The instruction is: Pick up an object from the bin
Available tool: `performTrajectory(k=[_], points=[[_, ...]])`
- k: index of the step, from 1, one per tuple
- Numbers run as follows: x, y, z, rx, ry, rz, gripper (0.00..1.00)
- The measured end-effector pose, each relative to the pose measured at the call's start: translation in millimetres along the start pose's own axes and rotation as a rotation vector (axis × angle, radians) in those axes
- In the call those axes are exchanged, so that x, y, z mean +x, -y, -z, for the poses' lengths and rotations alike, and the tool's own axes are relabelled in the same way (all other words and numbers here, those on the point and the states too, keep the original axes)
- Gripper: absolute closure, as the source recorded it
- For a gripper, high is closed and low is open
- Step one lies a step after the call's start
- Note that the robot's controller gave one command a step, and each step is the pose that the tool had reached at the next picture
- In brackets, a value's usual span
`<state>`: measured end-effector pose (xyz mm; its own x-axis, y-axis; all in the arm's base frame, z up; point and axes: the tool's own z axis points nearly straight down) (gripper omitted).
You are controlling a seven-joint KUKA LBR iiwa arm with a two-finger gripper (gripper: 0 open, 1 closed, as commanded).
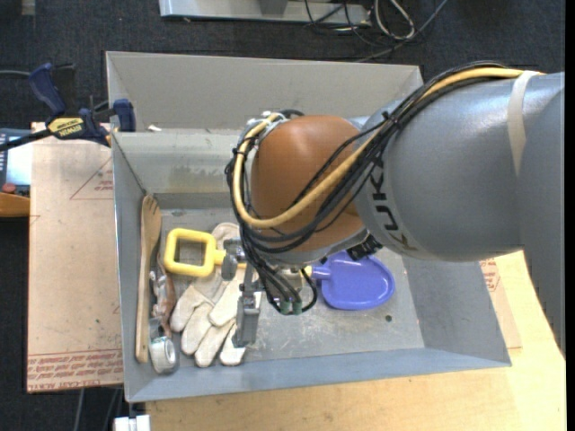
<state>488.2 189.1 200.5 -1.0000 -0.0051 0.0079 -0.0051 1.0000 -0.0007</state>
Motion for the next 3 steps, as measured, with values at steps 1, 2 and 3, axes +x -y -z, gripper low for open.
performTrajectory(k=[1, 2, 3], points=[[-1.9, 1.4, 4.5, -0.002, 0.008, -0.006, 0.0], [-56.9, 48.6, -116.8, 0.0, 0.009, 0.511, 0.0], [-37.4, 36.7, -129.7, -0.002, 0.013, 0.397, 0.0]])
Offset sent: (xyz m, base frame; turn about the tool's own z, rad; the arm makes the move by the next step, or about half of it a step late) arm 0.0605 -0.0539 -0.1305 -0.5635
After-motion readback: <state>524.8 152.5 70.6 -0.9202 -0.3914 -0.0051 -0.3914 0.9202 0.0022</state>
